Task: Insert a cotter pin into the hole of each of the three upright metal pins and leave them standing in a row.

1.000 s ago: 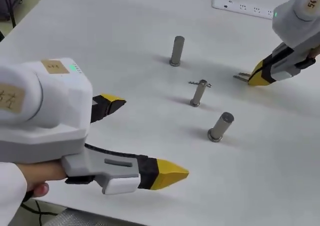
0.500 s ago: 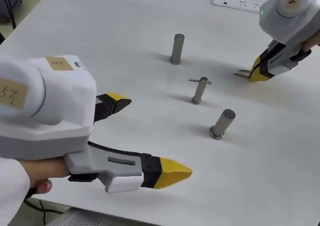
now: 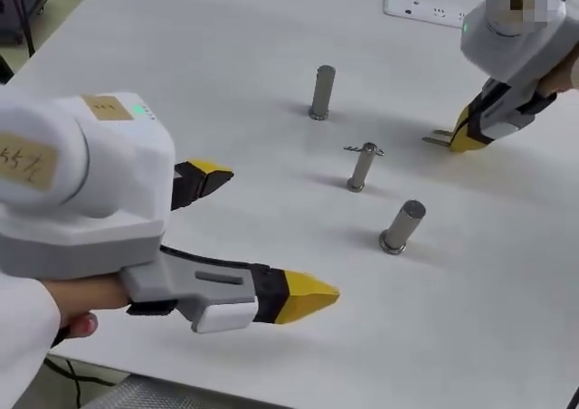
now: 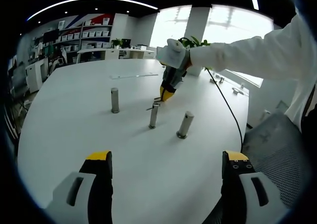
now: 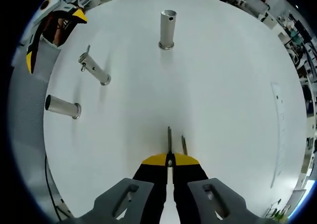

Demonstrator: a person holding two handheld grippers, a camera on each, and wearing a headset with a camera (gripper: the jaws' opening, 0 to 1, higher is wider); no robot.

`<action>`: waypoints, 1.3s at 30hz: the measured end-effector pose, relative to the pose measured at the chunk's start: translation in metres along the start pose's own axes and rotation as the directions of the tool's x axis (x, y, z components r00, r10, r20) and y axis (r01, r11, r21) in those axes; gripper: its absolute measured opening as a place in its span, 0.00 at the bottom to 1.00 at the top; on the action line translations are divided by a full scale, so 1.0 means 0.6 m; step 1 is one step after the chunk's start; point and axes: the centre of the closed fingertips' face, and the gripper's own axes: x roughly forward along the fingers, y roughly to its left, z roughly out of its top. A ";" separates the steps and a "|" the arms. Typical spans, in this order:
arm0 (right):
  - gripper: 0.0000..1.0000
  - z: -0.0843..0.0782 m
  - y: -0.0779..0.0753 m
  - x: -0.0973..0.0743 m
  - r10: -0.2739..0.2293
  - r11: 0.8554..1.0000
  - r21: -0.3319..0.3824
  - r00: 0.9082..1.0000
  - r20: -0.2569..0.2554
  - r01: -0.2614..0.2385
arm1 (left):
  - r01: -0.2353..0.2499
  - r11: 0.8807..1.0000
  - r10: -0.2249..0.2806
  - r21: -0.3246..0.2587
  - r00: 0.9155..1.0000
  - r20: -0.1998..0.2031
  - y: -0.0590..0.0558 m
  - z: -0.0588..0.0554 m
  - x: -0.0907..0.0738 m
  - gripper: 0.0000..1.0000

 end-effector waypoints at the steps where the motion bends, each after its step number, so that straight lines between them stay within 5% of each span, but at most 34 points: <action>1: 0.00 0.001 0.000 0.000 -0.005 1.000 0.005 1.000 -0.003 0.005 | -0.001 1.000 0.001 -0.003 1.000 0.002 0.000 0.000 0.000 0.90; 12: 0.00 -0.002 0.018 -0.014 -0.044 0.999 -0.019 0.998 -0.052 0.044 | -0.006 1.000 0.006 -0.004 1.000 0.006 0.006 0.008 -0.002 0.84; 18: 0.00 0.018 0.043 -0.052 -0.090 0.995 -0.024 0.994 0.066 0.092 | -0.003 1.000 0.003 -0.006 1.000 0.028 0.009 0.029 -0.004 0.81; 24: 0.00 0.034 0.071 -0.089 -0.155 0.986 -0.037 0.974 0.165 0.163 | 0.015 1.000 -0.016 0.012 0.998 0.052 0.006 0.056 0.003 0.75; 26: 0.00 0.039 0.064 -0.093 -0.168 0.984 -0.018 0.963 0.209 0.175 | 0.023 0.999 -0.025 0.027 0.998 0.050 0.003 0.065 0.009 0.75; 29: 0.00 0.059 0.089 -0.121 -0.186 0.982 0.020 0.937 0.296 0.188 | 0.045 0.998 -0.047 0.043 0.998 0.050 -0.005 0.077 0.015 0.73; 32: 0.00 0.077 0.105 -0.150 -0.239 0.969 0.039 0.897 0.372 0.242 | 0.071 0.997 -0.074 0.036 0.995 0.067 -0.013 0.092 0.021 0.67; 35: 0.00 0.082 0.117 -0.168 -0.296 0.948 0.010 0.873 0.387 0.317 | 0.108 0.994 -0.110 0.023 0.990 0.088 -0.025 0.110 0.029 0.63; 39: 0.00 0.081 0.128 -0.175 -0.333 0.929 -0.015 0.855 0.398 0.369 | 0.175 0.984 -0.176 0.014 0.982 0.068 -0.044 0.123 0.038 0.51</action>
